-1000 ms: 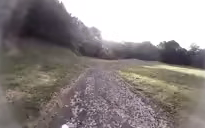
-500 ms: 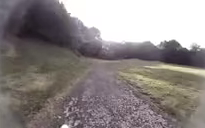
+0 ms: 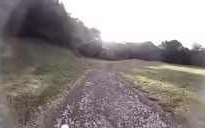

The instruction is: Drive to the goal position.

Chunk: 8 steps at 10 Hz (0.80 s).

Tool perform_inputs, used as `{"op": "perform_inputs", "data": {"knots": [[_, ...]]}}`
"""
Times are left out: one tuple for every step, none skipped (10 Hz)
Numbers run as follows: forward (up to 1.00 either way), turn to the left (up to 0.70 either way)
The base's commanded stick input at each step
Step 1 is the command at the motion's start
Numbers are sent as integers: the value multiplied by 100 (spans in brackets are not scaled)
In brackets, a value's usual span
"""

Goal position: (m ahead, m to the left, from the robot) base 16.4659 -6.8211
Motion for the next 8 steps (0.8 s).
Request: {"op": "perform_inputs", "data": {"knots": [[50, 0], [50, 0], [50, 0], [50, 0], [50, 0], [50, 0], [50, 0], [50, 0]]}}
